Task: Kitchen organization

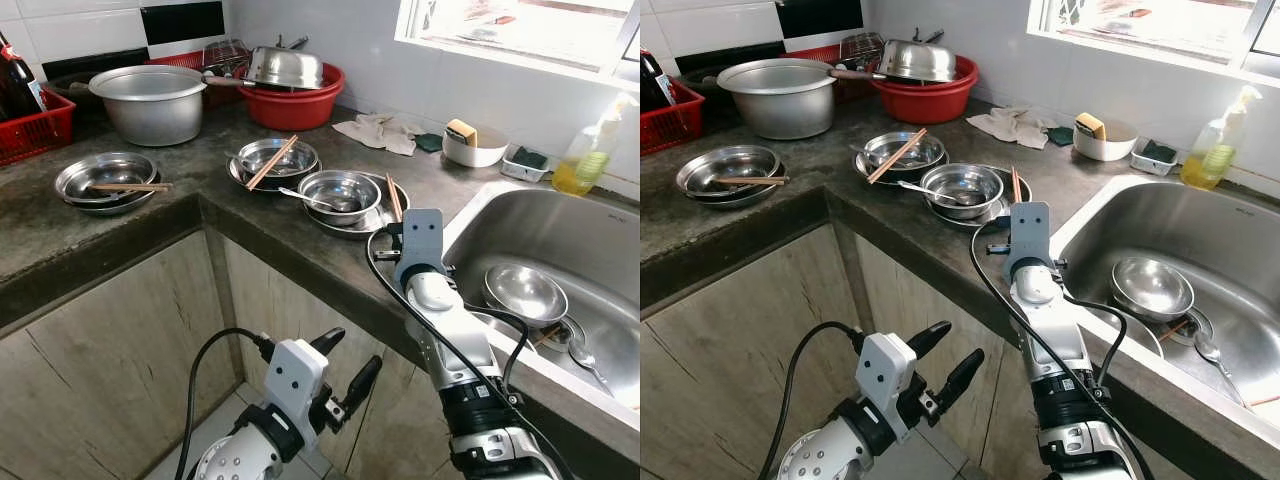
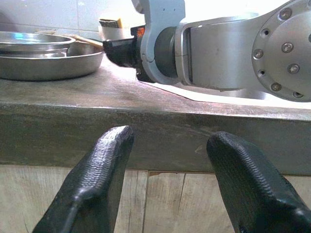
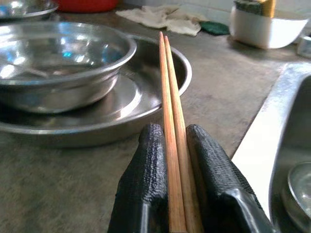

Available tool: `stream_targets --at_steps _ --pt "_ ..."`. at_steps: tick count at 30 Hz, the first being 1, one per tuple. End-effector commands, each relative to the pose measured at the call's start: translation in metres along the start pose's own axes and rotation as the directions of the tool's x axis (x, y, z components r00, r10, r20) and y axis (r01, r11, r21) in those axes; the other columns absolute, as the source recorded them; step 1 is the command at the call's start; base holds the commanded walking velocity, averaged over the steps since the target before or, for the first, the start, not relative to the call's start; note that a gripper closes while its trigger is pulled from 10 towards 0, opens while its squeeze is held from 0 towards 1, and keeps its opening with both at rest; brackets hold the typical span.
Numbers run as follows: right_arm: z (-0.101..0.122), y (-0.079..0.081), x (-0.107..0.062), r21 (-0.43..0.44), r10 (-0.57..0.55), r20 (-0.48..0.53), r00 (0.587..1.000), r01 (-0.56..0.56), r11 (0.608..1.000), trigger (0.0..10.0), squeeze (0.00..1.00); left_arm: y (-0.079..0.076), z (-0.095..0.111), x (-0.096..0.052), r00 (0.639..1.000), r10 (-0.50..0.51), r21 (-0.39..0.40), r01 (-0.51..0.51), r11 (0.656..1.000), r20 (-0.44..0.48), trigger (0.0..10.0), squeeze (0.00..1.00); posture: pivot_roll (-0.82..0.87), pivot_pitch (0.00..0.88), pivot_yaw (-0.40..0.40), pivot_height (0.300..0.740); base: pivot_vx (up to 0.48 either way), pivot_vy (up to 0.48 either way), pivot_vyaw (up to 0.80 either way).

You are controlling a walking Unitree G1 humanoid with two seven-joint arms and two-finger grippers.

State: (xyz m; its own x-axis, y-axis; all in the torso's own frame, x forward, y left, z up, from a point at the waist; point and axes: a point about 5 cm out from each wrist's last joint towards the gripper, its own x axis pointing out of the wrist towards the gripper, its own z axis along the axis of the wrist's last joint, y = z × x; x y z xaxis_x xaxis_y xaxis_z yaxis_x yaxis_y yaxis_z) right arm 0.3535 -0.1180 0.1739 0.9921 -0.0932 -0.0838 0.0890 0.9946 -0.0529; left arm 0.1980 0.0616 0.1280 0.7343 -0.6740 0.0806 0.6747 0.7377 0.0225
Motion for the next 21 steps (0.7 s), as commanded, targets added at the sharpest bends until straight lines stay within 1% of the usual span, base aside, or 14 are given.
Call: stream_targets --at_steps 1,4,5,8,9,10,11,12,13,15,16,19,20,21 --pt "0.015 -0.009 -0.002 0.018 -0.054 0.081 0.995 0.053 0.998 0.0 0.0 0.002 0.001 0.001 1.0 0.014 0.023 -0.014 1.0 0.006 10.0 0.0 0.05 0.0 -0.074 0.74 0.0 0.0 0.0" --pt "0.027 -0.013 -0.006 0.033 -0.081 0.165 0.983 0.076 0.997 0.0 0.0 0.006 0.002 0.002 0.999 0.04 0.022 -0.04 0.999 0.018 10.0 0.0 0.05 0.0 -0.073 0.74 0.0 0.0 0.0" --pt "0.034 -0.014 -0.01 0.037 -0.085 0.218 0.972 0.079 0.996 0.0 0.0 0.007 0.004 0.003 0.998 0.05 0.013 -0.051 0.999 0.026 10.0 0.0 0.05 0.0 -0.072 0.74 0.0 0.0 0.0" --pt "0.04 -0.015 -0.017 0.052 -0.081 0.266 0.961 0.069 0.996 0.0 0.0 0.01 0.006 0.004 0.997 0.067 -0.012 -0.066 0.998 0.037 10.0 0.0 0.04 0.0 -0.067 0.74 0.0 0.0 0.0" --pt "0.042 -0.015 -0.023 0.043 -0.077 0.289 0.954 0.067 0.997 2.9 0.0 0.01 0.008 0.005 0.997 0.072 -0.02 -0.071 0.997 0.042 10.0 0.0 0.04 0.0 -0.067 0.74 0.0 0.0 0.0" --pt "0.044 -0.016 -0.027 0.038 -0.074 0.304 0.95 0.065 0.997 2.9 0.0 0.011 0.009 0.005 0.996 0.075 -0.024 -0.074 0.997 0.044 10.0 0.0 0.04 0.0 -0.069 0.74 0.0 0.0 0.0" --pt "0.044 -0.016 -0.035 0.053 -0.048 0.324 0.945 0.032 0.998 10.0 0.0 0.013 0.011 0.007 0.995 0.086 -0.031 -0.085 0.996 0.051 10.0 0.0 0.04 0.0 -0.069 0.74 0.0 0.0 0.0" --pt "0.044 -0.016 -0.035 0.053 -0.048 0.324 0.945 0.032 0.998 10.0 0.0 0.013 0.011 0.007 0.995 0.086 -0.031 -0.085 0.996 0.051 10.0 0.0 0.04 0.0 -0.069 0.74 0.0 0.0 0.0" --pt "0.043 -0.018 -0.045 0.059 -0.03 0.343 0.939 0.011 0.998 10.0 0.0 0.015 0.013 0.007 0.994 0.099 -0.026 -0.097 0.995 0.052 10.0 0.0 0.04 0.0 -0.063 0.74 0.0 0.0 0.0" --pt "0.042 -0.02 -0.049 0.057 -0.03 0.349 0.937 0.01 0.998 10.0 0.0 0.016 0.013 0.007 0.993 0.102 -0.021 -0.101 0.995 0.051 10.0 0.0 0.03 0.0 -0.059 0.74 0.0 0.0 0.0" --pt "0.035 -0.024 -0.059 0.055 -0.011 0.351 0.936 -0.008 0.998 10.0 0.0 0.018 0.013 0.007 0.992 0.113 -0.02 -0.113 0.993 0.05 10.0 0.0 0.03 0.0 -0.053 0.74 0.0 0.0 0.0" --pt "0.029 -0.027 -0.071 0.061 0.021 0.353 0.935 -0.045 0.997 10.0 0.0 0.02 0.014 0.006 0.992 0.122 -0.011 -0.121 0.993 0.046 10.0 0.0 0.02 0.0 -0.045 0.74 0.0 0.0 0.0" --pt "0.026 -0.029 -0.08 0.062 0.058 0.354 0.933 -0.085 0.994 10.0 0.0 0.022 0.014 0.006 0.991 0.125 -0.008 -0.125 0.992 0.046 10.0 0.0 0.02 0.0 -0.042 0.74 0.0 0.0 0.0" --pt "0.026 -0.029 -0.08 0.062 0.058 0.354 0.933 -0.085 0.994 10.0 0.0 0.022 0.014 0.006 0.991 0.125 -0.008 -0.125 0.992 0.046 10.0 0.0 0.02 0.0 -0.042 0.74 0.0 0.0 0.0"
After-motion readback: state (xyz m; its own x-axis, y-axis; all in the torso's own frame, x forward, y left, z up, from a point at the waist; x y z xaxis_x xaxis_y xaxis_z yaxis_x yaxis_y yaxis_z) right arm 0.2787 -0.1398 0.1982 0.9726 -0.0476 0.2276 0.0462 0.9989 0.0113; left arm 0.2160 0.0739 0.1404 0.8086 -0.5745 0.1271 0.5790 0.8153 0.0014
